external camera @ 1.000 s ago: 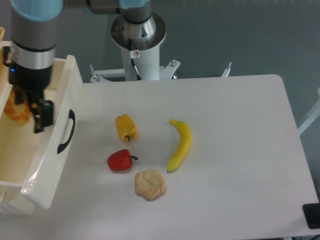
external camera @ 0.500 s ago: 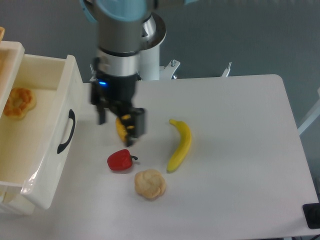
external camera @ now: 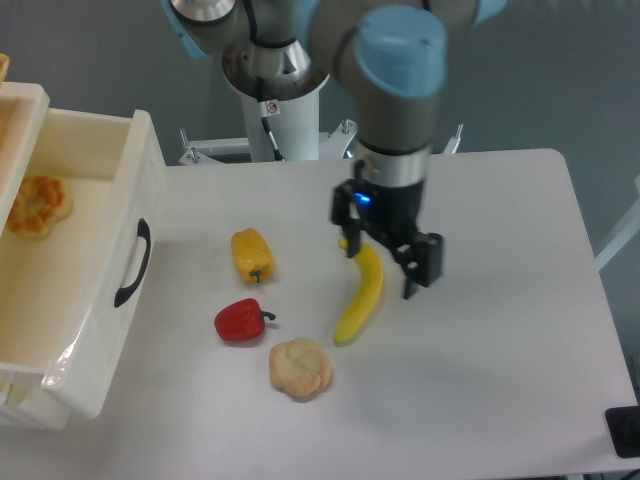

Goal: Place the donuts in the upper white drawer

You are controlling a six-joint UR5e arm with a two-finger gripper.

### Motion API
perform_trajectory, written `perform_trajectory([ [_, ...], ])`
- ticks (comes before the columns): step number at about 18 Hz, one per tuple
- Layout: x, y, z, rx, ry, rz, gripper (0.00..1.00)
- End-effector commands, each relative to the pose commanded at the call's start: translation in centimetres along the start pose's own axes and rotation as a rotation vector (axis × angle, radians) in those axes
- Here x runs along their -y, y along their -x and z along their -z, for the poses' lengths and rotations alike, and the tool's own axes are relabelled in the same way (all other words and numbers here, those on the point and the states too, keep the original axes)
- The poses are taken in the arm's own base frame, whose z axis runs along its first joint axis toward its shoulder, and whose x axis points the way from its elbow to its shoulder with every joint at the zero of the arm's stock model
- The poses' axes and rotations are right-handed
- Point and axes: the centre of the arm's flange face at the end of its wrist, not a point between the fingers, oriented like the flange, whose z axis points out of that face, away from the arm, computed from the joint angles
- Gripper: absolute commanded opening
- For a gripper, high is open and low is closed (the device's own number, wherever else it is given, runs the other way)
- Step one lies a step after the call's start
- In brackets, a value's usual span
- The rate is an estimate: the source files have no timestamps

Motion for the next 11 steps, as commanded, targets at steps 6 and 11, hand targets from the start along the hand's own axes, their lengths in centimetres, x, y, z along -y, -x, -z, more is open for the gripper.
perform_trajectory([
  [6,-3.6,2.0,-6.2,-0.087,0.062,-0.107,1.0],
  [11,-5.4,2.7,-9.6,-0.13,0.063,-0.11,1.0],
])
